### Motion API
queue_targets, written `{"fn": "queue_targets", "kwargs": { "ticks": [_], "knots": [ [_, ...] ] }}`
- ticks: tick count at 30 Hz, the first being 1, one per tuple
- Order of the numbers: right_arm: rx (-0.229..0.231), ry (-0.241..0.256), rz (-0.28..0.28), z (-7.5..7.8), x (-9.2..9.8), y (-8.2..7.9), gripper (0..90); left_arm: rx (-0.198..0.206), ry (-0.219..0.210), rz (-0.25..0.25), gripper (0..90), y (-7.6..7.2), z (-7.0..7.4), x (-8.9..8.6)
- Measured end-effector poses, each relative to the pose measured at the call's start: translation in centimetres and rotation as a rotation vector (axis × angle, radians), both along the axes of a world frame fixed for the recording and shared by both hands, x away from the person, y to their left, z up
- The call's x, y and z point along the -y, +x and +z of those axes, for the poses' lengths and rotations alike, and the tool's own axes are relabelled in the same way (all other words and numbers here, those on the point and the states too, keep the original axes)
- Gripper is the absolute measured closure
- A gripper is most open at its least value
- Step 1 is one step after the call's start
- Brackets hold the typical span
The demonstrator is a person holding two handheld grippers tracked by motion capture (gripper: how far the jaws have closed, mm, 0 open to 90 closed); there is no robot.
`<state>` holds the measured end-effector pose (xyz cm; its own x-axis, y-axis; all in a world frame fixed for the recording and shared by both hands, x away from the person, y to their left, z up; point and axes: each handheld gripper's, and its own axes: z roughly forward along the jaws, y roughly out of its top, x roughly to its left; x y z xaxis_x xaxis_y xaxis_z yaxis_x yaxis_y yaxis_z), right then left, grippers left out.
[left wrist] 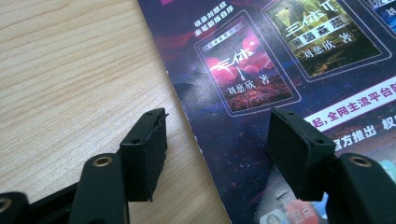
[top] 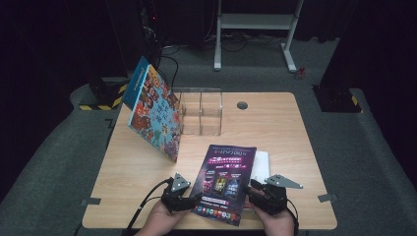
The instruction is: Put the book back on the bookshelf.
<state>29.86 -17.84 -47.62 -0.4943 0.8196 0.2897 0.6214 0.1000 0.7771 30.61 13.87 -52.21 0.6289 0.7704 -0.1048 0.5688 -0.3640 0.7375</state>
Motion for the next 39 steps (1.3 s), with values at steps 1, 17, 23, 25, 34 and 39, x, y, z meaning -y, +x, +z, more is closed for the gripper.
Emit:
{"fn": "queue_targets", "kwargs": {
  "ticks": [1,17,23,25,34,39],
  "knots": [
    [0.0,0.0,0.0,0.0,0.0,0.0,56.1,0.0,0.0,0.0,38.1,0.0,0.0,0.0],
    [-0.073,0.01,-0.039,-0.3,-0.5,3.0,47.2,0.008,-0.006,0.022,38.4,-0.3,-0.1,-0.1],
    [-0.086,0.012,-0.022,-0.6,-0.8,3.5,55.3,0.015,-0.004,0.023,38.7,-0.4,-0.1,-0.1],
    [-0.08,0.012,-0.017,-0.5,-0.9,3.4,58.7,0.017,-0.002,0.023,38.8,-0.4,-0.1,-0.1],
    [-0.056,0.017,0.02,0.0,-0.6,3.0,63.2,0.021,0.001,0.024,38.9,-0.4,-0.1,-0.2],
    [-0.051,0.017,0.015,0.2,-0.8,2.9,64.2,0.012,-0.004,0.021,38.9,-0.4,-0.1,-0.2]
  ]
}}
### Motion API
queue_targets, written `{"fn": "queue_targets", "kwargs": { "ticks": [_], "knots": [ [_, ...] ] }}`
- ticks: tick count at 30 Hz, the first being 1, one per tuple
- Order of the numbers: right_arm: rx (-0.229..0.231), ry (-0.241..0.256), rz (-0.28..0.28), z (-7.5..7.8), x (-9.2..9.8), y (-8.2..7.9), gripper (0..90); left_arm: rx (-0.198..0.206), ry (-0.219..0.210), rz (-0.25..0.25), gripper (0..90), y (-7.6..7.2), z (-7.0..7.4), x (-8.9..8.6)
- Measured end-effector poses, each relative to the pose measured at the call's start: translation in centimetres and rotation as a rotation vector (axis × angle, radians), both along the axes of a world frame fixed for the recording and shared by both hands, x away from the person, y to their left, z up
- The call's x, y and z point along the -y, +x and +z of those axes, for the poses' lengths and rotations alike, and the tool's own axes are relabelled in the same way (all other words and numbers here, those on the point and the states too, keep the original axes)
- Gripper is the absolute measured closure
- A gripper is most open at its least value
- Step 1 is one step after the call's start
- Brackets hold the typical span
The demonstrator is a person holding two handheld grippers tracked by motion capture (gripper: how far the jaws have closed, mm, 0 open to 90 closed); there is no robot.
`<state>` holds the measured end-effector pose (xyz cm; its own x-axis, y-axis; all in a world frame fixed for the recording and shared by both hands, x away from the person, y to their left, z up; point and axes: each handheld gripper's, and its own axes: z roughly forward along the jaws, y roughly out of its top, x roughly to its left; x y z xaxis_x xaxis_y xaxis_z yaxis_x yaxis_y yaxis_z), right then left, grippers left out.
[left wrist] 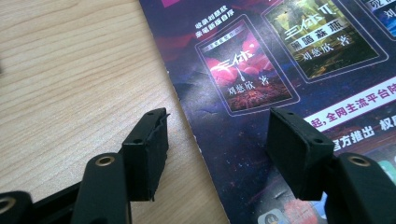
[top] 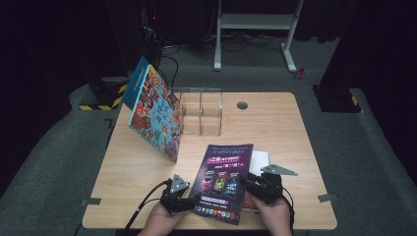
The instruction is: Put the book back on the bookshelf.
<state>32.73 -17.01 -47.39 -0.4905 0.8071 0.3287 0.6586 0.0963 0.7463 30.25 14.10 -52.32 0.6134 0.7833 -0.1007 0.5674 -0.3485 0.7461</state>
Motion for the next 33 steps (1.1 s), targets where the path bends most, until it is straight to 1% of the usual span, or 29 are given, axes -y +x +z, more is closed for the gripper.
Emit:
{"fn": "queue_targets", "kwargs": {
  "ticks": [2,3,6,7,9,10,11,13,16,20,21,23,27,28,30,32,33],
  "knots": [
    [-0.03,0.004,-0.018,0.13,-0.08,0.02,64.6,0.001,0.0,0.001,38.9,0.0,-0.01,0.0],
    [-0.036,0.001,-0.022,0.17,-0.12,0.01,64.8,0.001,-0.001,0.001,38.9,0.0,-0.01,-0.01],
    [-0.038,-0.008,-0.027,0.19,-0.24,-0.05,64.9,-0.001,-0.001,0.003,38.9,-0.02,-0.01,-0.02],
    [-0.038,-0.011,-0.024,0.13,-0.22,-0.02,64.9,-0.006,-0.009,0.007,38.9,-0.07,-0.02,0.03],
    [-0.037,-0.012,-0.021,0.04,-0.13,0.03,64.8,-0.004,-0.006,0.006,39.0,-0.05,-0.02,0.01],
    [-0.049,-0.001,-0.024,-0.13,0.01,0.06,64.9,-0.004,-0.006,0.006,38.9,-0.06,-0.02,0.01],
    [-0.049,0.004,-0.023,-0.2,0.06,0.08,65.0,-0.006,-0.009,0.007,38.9,-0.07,-0.02,0.03],
    [-0.039,0.012,-0.017,-0.29,0.16,0.09,65.9,-0.007,-0.01,0.008,38.9,-0.07,-0.03,0.01],
    [-0.037,0.037,-0.012,-0.32,0.24,0.13,67.5,-0.004,-0.009,0.009,38.9,-0.07,-0.03,-0.01],
    [-0.028,0.037,-0.013,-0.4,0.18,0.02,68.8,-0.006,-0.011,0.009,38.8,-0.08,-0.03,-0.04],
    [-0.029,0.04,-0.012,-0.39,0.17,0.01,69.2,-0.002,-0.005,0.007,38.7,-0.06,-0.03,-0.09],
    [-0.028,0.042,-0.013,-0.36,0.14,-0.02,70.3,-0.006,-0.011,0.008,38.7,-0.09,-0.03,-0.09],
    [-0.011,0.06,-0.008,-0.11,-0.09,-0.22,73.2,-0.006,-0.011,0.006,37.9,-0.08,-0.03,-0.16],
    [-0.001,0.064,-0.003,-0.01,-0.15,-0.27,74.0,-0.006,-0.01,0.007,37.4,-0.08,-0.03,-0.2],
    [0.008,0.085,-0.001,0.25,-0.3,-0.47,75.8,-0.009,-0.011,0.008,36.2,-0.09,-0.02,-0.25],
    [0.02,0.117,0.009,0.44,-0.41,-0.64,77.9,-0.01,-0.01,0.009,34.9,-0.09,-0.01,-0.26],
    [0.028,0.126,0.013,0.56,-0.54,-0.77,78.9,-0.016,-0.014,0.016,34.2,-0.09,0.01,-0.34]
  ]
}}
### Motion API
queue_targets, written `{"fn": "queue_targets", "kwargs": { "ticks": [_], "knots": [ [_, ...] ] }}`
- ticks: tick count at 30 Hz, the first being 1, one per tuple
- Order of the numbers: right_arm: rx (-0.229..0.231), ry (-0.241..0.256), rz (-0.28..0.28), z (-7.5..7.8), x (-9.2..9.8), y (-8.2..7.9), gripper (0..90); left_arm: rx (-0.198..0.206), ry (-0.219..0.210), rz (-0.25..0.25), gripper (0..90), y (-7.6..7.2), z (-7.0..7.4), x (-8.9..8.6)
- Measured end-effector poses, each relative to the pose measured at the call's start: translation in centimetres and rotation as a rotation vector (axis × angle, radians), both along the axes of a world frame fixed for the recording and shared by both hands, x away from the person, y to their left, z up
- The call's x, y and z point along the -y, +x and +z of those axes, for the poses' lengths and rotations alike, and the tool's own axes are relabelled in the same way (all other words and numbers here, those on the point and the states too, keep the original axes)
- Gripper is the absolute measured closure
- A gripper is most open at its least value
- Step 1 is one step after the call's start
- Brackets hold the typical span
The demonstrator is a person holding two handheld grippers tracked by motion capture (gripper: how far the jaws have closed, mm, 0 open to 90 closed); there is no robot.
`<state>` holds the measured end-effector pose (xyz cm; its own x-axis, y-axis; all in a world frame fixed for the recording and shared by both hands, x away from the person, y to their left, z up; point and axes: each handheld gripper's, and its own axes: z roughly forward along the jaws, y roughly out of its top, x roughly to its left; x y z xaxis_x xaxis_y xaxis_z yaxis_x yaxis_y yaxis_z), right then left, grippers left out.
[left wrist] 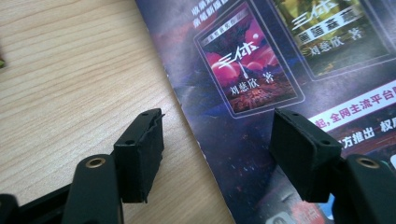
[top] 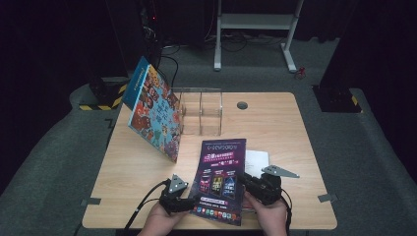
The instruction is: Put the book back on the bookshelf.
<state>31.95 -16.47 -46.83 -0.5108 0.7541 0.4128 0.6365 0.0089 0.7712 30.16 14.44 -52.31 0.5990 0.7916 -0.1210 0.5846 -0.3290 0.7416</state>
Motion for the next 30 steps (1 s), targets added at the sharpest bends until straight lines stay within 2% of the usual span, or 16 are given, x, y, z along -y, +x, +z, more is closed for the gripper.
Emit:
{"fn": "queue_targets", "kwargs": {
  "ticks": [4,11,14,17,18,21,23,25,30],
  "knots": [
    [0.045,0.021,0.019,0.6,-0.7,-0.5,81.9,-0.007,-0.009,0.009,32.7,0.0,0.0,-0.2],
    [0.102,0.046,0.057,1.5,-2.0,-1.5,84.5,0.005,-0.001,0.012,32.1,-0.3,0.2,-0.5],
    [0.119,0.042,0.067,1.8,-2.5,-1.7,84.7,0.009,-0.008,0.021,32.5,-0.4,0.3,-0.7],
    [0.143,0.032,0.072,2.1,-2.8,-2.0,84.9,0.019,0.004,0.022,33.1,-0.3,0.4,-0.9],
    [0.15,0.029,0.071,2.3,-2.9,-2.0,84.9,0.012,-0.009,0.026,33.5,-0.4,0.4,-0.9],
    [0.176,0.021,0.064,2.8,-2.9,-2.2,85.0,0.024,-0.006,0.023,34.0,-0.3,0.5,-1.0],
    [0.196,0.022,0.057,3.3,-2.7,-2.3,85.0,0.021,-0.022,0.027,34.2,-0.4,0.6,-1.0],
    [0.21,0.025,0.049,3.8,-2.6,-2.4,85.0,0.028,-0.013,0.02,34.4,-0.4,0.7,-1.1],
    [0.259,0.027,0.027,5.1,-2.5,-2.4,85.0,0.037,-0.033,0.028,34.9,-0.5,1.0,-1.4]
  ]
}}
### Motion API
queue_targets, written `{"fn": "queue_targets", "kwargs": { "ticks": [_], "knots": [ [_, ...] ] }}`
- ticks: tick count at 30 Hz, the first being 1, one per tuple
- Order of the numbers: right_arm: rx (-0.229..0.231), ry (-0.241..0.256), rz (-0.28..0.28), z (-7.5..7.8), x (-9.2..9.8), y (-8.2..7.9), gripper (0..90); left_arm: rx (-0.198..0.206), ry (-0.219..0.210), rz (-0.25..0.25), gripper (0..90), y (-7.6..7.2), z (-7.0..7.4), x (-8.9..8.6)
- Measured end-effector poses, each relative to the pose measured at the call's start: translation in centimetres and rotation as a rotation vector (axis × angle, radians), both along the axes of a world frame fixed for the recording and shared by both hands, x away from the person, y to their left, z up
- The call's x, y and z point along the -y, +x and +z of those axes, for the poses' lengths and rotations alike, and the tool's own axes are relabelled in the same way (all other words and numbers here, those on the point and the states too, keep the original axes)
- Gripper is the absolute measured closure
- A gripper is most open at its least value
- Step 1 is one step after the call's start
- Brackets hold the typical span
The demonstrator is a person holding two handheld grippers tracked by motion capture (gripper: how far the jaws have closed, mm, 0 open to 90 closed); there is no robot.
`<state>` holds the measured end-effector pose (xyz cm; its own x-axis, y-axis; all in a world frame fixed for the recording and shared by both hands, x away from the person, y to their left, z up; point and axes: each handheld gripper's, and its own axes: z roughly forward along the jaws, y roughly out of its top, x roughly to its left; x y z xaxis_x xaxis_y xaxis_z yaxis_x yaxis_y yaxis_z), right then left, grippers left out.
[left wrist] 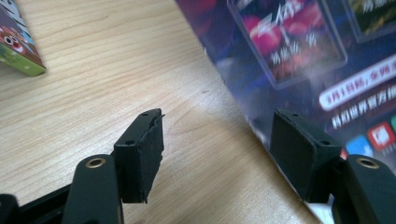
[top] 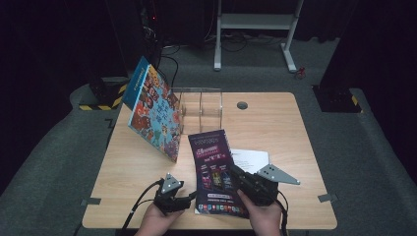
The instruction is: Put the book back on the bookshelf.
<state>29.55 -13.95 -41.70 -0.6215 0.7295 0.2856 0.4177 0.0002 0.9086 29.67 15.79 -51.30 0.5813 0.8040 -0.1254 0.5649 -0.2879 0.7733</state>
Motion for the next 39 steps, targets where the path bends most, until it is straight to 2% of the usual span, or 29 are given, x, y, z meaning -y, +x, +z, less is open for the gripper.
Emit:
{"fn": "queue_targets", "kwargs": {
  "ticks": [6,17,18,23,25,28,30,34,39],
  "knots": [
    [0.051,-0.022,-0.013,1.5,-0.8,0.8,85.0,0.012,0.005,-0.003,35.2,0.0,0.2,-0.2],
    [0.111,-0.012,-0.042,2.9,-2.6,3.3,84.9,0.016,0.0,-0.002,35.8,0.0,0.2,-0.5],
    [0.134,-0.01,-0.051,3.2,-2.8,3.8,85.0,0.017,-0.002,0.005,35.8,0.0,0.2,-0.6],
    [0.191,-0.003,-0.089,3.9,-2.9,4.6,84.9,0.018,0.001,0.01,35.9,0.1,0.3,-0.9],
    [0.23,-0.017,-0.108,4.0,-2.8,4.7,84.9,0.017,0.002,0.012,35.9,0.1,0.3,-1.0],
    [0.229,-0.018,-0.123,3.8,-2.5,4.8,84.9,0.011,-0.013,0.021,35.9,0.1,0.2,-0.8],
    [0.226,-0.03,-0.131,3.5,-2.1,4.8,84.9,0.011,-0.001,0.012,35.9,0.1,0.2,-0.9],
    [0.246,-0.013,-0.128,3.0,-1.3,4.2,84.8,0.008,-0.001,0.016,35.9,0.1,0.1,-0.7],
    [0.271,-0.019,-0.118,2.5,-0.6,3.1,84.7,0.008,0.01,0.007,35.9,0.1,0.0,-0.7]
  ]
}}
